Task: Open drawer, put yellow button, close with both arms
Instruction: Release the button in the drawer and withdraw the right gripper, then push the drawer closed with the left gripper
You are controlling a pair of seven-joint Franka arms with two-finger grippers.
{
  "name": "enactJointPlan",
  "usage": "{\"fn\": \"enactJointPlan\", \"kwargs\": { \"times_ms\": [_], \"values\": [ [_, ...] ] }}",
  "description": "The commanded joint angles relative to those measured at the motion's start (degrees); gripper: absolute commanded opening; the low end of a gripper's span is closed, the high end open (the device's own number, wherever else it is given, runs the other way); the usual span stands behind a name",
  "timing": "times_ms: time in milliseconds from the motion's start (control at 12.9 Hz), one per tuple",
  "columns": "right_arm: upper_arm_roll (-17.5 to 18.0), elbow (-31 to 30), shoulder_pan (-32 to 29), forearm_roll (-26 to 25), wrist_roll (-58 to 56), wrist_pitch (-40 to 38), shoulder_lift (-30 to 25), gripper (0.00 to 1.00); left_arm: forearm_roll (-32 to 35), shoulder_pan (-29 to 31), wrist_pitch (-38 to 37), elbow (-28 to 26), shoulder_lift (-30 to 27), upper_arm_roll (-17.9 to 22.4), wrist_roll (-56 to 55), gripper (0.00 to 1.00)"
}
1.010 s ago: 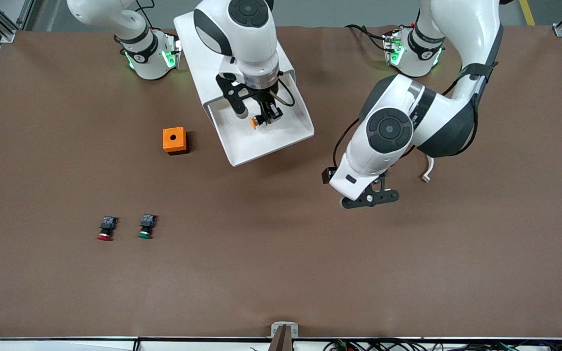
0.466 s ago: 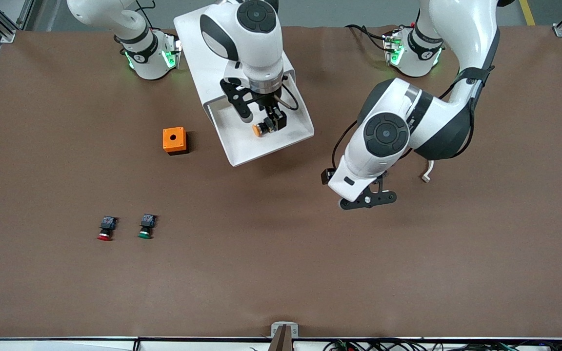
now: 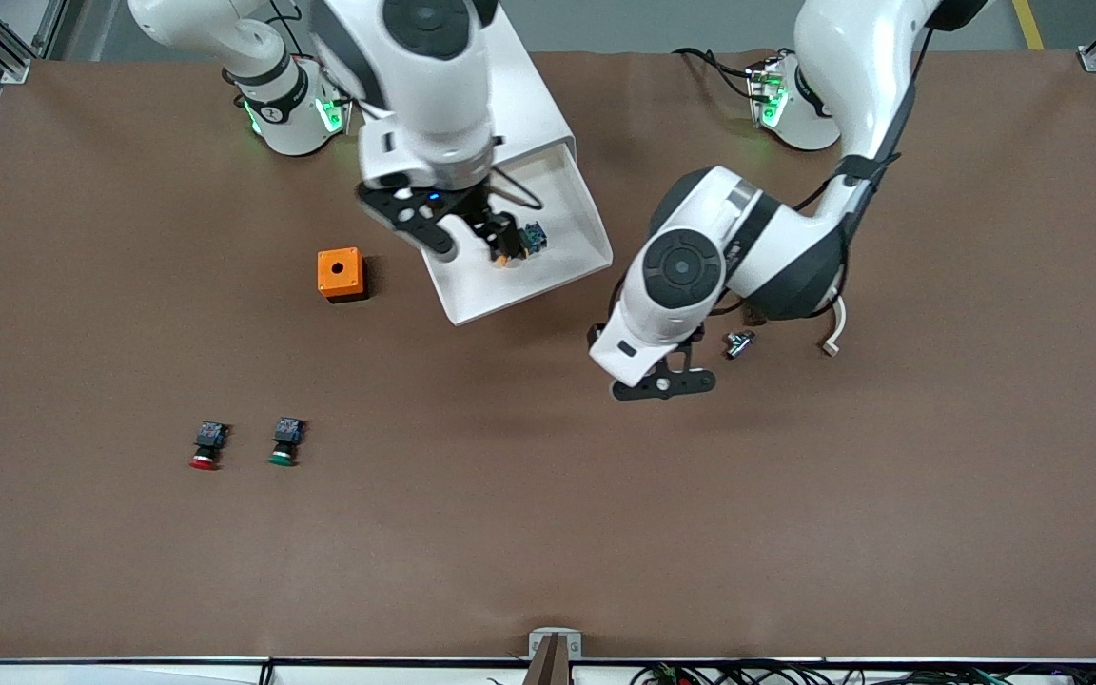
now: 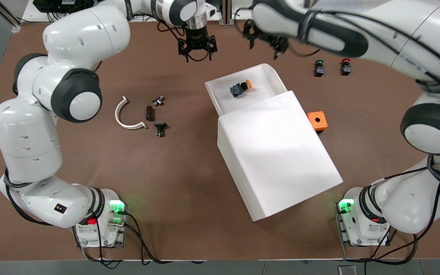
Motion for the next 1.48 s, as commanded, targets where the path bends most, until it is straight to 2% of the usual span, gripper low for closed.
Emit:
{"fn": "enactJointPlan", "kwargs": {
  "times_ms": [0, 233, 389, 622, 1166, 1399],
  "values": [
    [0.82, 1.33, -10.13, 0.28, -19.08, -4.05, -1.70, 1.00, -0.53, -3.78, 1.41, 0.71, 1.21, 0.19, -6.79, 1.00],
    [0.91, 0.98, -21.56, -0.07, -40.61, -5.29, -2.76, 1.00, -0.97, -7.74, 1.15, 0.62, 0.69, 0.19, -12.94, 1.00],
    [0.91, 0.98, -28.94, -0.34, -53.72, -5.82, -2.85, 1.00, -3.68, -10.20, 0.10, 0.44, 0.68, 0.19, -15.33, 1.00],
    [0.91, 0.98, -37.74, -0.34, -67.01, -5.30, -2.32, 1.00, -6.76, -13.19, -1.22, 0.09, 0.86, 0.19, -19.89, 1.00],
    [0.91, 1.33, -47.51, -0.78, -81.45, -5.29, -2.23, 1.00, -13.63, -19.43, -4.13, -2.81, 0.86, -0.07, -26.84, 1.00],
    [0.91, 1.42, -48.05, -0.25, -80.94, -5.12, -2.23, 1.00, -13.98, -20.14, -4.13, -3.07, 0.86, -0.07, -28.34, 1.00]
  ]
}}
